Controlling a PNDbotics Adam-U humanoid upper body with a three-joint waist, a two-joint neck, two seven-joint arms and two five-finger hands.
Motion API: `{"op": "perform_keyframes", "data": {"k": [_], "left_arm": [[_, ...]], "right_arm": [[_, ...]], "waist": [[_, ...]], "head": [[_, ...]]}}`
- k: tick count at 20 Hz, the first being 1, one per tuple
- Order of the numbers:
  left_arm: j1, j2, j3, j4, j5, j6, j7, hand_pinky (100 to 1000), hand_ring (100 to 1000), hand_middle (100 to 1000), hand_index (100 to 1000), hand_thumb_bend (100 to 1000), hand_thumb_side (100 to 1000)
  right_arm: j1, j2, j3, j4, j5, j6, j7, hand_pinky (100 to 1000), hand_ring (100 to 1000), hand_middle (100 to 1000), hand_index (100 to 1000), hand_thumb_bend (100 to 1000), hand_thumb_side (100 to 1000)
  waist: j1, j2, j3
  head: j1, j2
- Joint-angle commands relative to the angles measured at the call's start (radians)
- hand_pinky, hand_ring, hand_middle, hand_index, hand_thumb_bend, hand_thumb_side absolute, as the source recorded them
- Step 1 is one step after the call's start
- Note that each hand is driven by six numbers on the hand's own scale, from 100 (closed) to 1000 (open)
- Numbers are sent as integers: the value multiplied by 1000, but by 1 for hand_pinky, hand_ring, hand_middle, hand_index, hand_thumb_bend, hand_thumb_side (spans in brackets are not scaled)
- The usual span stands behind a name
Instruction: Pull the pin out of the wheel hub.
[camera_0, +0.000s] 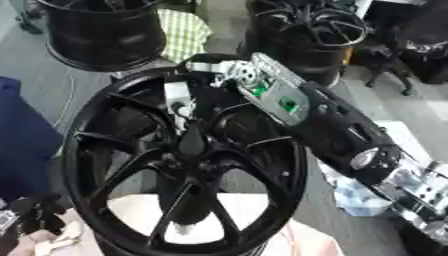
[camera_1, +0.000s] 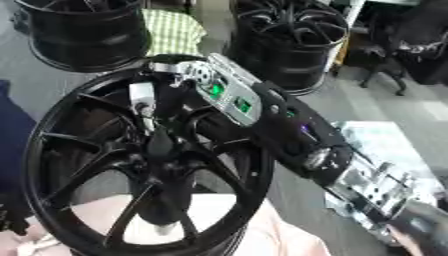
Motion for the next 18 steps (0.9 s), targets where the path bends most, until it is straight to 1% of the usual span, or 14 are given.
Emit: {"op": "perform_keyframes", "data": {"k": [1,2,6,10,15,18], "left_arm": [[-14,0,-7,-21,2,2,-1,598,611,631,838,100,920],[-12,0,-8,-19,1,2,-1,598,611,631,838,100,922],[-6,-1,-5,-11,-1,2,-1,598,612,632,839,100,925],[1,-2,-1,-2,-3,2,-1,598,613,633,841,100,930],[8,-1,4,8,-6,1,-1,597,613,633,841,100,933],[22,4,14,16,-10,1,-1,597,613,634,841,100,933]], "right_arm": [[-16,-28,-29,-3,-31,2,-54,670,645,430,564,100,234],[-16,-34,-33,-6,-46,2,-70,657,626,409,546,100,235],[-13,-60,-42,-20,-102,9,-115,645,609,389,534,100,234],[-9,-85,-52,-39,-152,15,-145,634,598,379,527,100,230],[-7,-111,-62,-61,-190,21,-169,630,595,377,527,100,230],[5,-182,-93,-116,-213,29,-183,637,598,381,532,100,221]], "waist": [[9,-12,-1],[10,-14,-3],[14,-23,-11],[20,-34,-21],[24,-45,-32],[26,-62,-54]], "head": [[-2,-8],[0,-7],[5,-3],[12,1],[19,8],[40,21]]}}
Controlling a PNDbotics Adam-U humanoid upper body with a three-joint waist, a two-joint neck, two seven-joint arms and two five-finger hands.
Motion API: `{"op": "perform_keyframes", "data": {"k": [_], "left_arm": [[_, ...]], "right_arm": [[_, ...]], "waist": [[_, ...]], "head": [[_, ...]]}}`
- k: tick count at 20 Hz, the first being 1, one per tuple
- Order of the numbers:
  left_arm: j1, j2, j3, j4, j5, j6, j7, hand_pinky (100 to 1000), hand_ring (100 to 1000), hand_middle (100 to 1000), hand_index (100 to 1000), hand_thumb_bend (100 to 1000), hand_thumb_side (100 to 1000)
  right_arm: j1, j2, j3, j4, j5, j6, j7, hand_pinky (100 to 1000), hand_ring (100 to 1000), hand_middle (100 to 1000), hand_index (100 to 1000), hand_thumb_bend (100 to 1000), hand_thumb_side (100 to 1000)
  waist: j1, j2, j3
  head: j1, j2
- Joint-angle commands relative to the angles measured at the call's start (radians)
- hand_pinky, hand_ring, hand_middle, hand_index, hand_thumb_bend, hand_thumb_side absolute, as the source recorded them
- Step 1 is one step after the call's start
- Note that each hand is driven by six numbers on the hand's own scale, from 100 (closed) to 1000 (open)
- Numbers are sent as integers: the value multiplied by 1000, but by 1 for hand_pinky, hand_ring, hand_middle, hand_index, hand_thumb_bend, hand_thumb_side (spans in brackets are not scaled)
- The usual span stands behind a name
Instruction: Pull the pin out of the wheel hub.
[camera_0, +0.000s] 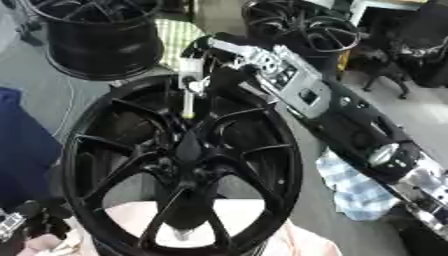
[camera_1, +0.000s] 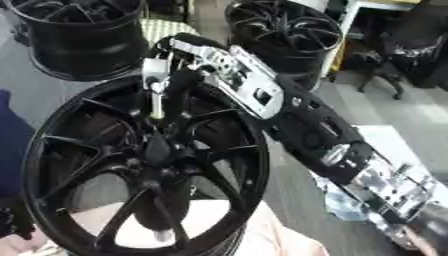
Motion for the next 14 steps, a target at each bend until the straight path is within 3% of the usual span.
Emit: {"op": "perform_keyframes", "data": {"k": [1,2,5,9,12,14], "left_arm": [[1,7,14,-6,-4,1,-1,596,613,634,841,100,933],[6,9,20,-4,-4,3,-1,596,614,634,841,100,933],[20,20,38,-5,-3,8,-1,596,614,635,841,100,931],[39,36,66,-14,2,11,-1,595,614,635,840,100,929],[50,51,88,-24,8,11,-1,594,614,635,839,100,928],[59,64,104,-31,12,8,-1,594,614,635,839,100,926]], "right_arm": [[5,-110,-52,-79,-31,11,-18,638,599,382,533,100,220],[23,-143,-70,-108,-41,18,-23,640,600,386,537,100,246],[114,-252,-146,-197,-65,41,-59,642,601,387,539,100,202],[354,-355,-303,-286,-94,64,-203,647,612,399,560,100,178],[577,-320,-418,-320,-17,93,-332,674,674,525,715,121,208],[714,-232,-475,-325,38,112,-420,698,734,682,876,222,290]], "waist": [[10,-28,-14],[9,-33,-23],[6,-45,-51],[3,-53,-90],[-1,-48,-124],[-4,-44,-149]], "head": [[20,14],[30,18],[61,25],[97,32],[117,32],[131,30]]}}
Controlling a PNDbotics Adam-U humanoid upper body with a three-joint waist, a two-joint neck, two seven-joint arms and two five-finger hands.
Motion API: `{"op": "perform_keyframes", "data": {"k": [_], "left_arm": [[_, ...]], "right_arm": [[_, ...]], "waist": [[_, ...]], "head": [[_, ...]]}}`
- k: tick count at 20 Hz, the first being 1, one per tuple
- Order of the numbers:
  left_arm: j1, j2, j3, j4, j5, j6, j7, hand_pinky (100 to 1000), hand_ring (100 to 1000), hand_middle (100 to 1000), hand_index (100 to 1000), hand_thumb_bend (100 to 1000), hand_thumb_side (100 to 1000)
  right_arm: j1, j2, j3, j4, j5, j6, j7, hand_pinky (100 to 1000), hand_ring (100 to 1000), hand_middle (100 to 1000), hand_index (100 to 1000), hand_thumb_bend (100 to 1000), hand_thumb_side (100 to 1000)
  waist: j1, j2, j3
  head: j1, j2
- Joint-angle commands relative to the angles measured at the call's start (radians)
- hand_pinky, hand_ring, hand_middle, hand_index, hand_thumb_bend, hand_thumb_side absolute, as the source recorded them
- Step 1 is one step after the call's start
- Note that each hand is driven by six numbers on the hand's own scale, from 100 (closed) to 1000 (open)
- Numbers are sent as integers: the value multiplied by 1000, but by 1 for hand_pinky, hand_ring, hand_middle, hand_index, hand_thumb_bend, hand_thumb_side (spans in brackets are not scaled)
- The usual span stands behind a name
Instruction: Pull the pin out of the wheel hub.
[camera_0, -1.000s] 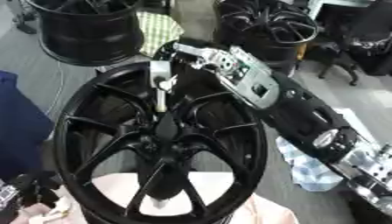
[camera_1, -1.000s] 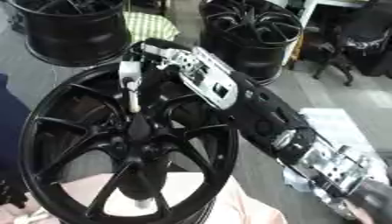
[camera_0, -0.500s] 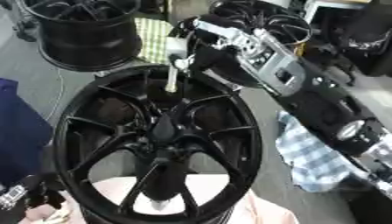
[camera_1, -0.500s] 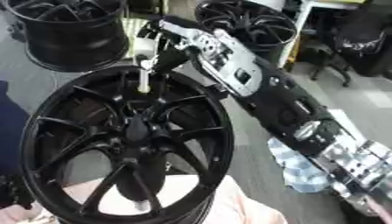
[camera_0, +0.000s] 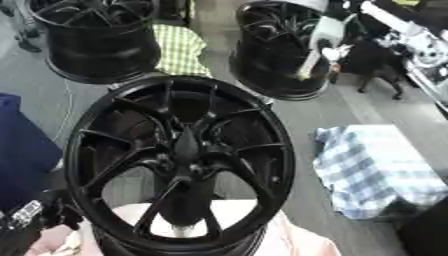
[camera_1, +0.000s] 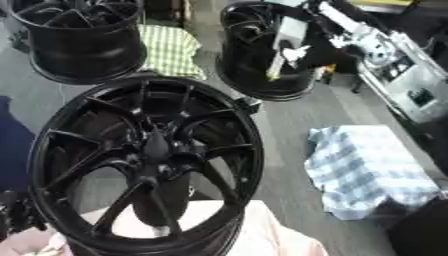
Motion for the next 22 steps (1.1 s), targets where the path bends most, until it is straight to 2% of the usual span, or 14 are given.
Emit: {"op": "perform_keyframes", "data": {"k": [1,3,5,7,9,10,11,12,16,22], "left_arm": [[0,34,28,-32,12,-2,-1,594,614,635,839,100,925],[5,44,41,-37,18,-4,-1,593,615,635,839,100,923],[6,49,49,-39,23,-4,-1,593,615,636,839,100,920],[5,54,56,-40,25,-5,-1,593,615,636,838,100,918],[5,57,59,-39,26,-8,-1,592,615,636,838,100,915],[5,59,61,-38,26,-10,-1,592,616,636,838,100,916],[5,60,62,-37,27,-12,-1,592,616,636,837,100,913],[5,61,63,-35,27,-14,-1,591,616,636,837,100,912],[3,63,65,-27,26,-25,-1,590,616,635,836,100,909],[-3,67,62,-9,22,-44,-1,589,617,636,834,100,907]], "right_arm": [[128,101,-108,-13,80,35,-138,707,756,740,913,275,347],[231,227,-151,30,107,58,-237,710,774,793,933,284,417],[304,345,-188,73,97,52,-348,697,772,805,931,270,457],[358,462,-217,117,53,16,-483,683,765,805,929,240,489],[390,548,-223,160,-9,-39,-607,667,753,791,916,216,501],[400,582,-219,179,-38,-69,-659,663,749,785,913,235,452],[406,613,-210,198,-66,-100,-702,656,740,770,908,231,460],[408,634,-199,214,-84,-129,-735,651,733,761,905,177,497],[384,684,-142,265,-115,-221,-803,633,703,729,893,101,475],[329,718,-84,337,-136,-307,-861,605,653,677,869,100,430]], "waist": [[0,-2,-17],[-1,1,-30],[-1,3,-36],[0,5,-39],[1,5,-43],[1,5,-44],[2,5,-46],[3,5,-47],[7,5,-47],[13,11,-47]], "head": [[22,-3],[29,-2],[36,-4],[42,-4],[46,-3],[49,-2],[51,0],[52,1],[52,5],[52,3]]}}
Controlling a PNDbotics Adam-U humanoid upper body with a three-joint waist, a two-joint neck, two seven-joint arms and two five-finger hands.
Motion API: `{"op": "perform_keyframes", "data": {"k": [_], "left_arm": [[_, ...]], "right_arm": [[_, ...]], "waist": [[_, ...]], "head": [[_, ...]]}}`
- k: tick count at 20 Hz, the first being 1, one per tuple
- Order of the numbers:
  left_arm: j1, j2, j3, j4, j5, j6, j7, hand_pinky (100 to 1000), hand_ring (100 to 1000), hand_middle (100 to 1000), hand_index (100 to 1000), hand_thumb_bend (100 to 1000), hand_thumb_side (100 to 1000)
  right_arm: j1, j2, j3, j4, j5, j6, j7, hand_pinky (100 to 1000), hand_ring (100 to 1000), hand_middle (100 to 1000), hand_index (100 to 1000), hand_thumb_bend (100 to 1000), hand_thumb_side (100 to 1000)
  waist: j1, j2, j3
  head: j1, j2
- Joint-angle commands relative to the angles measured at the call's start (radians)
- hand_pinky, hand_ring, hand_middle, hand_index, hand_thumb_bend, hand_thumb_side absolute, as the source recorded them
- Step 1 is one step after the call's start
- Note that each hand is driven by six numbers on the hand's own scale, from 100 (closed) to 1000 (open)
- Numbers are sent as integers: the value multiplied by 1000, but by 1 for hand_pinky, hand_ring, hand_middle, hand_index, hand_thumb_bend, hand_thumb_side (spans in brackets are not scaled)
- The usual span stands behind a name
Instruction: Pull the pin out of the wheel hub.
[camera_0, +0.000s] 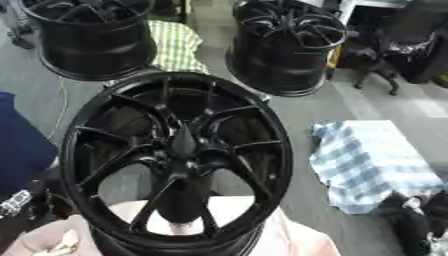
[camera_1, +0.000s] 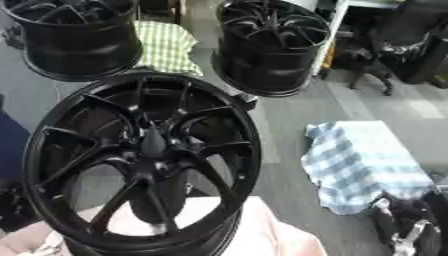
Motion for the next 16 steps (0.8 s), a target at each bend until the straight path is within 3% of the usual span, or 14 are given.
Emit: {"op": "perform_keyframes", "data": {"k": [1,8,16], "left_arm": [[-18,24,5,-3,2,-16,0,588,618,636,833,100,905],[-23,41,5,19,-4,-62,0,586,615,633,829,100,891],[-28,56,6,53,-11,-113,0,580,609,626,824,100,877]], "right_arm": [[-19,3,19,34,-23,-50,-45,599,641,665,862,100,422],[-34,7,57,91,-73,-145,-76,586,617,635,842,100,415],[-48,-3,101,94,-68,-161,-72,584,613,630,836,100,427]], "waist": [[7,1,0],[11,17,-7],[21,22,-17]], "head": [[1,2],[12,-12],[33,-10]]}}
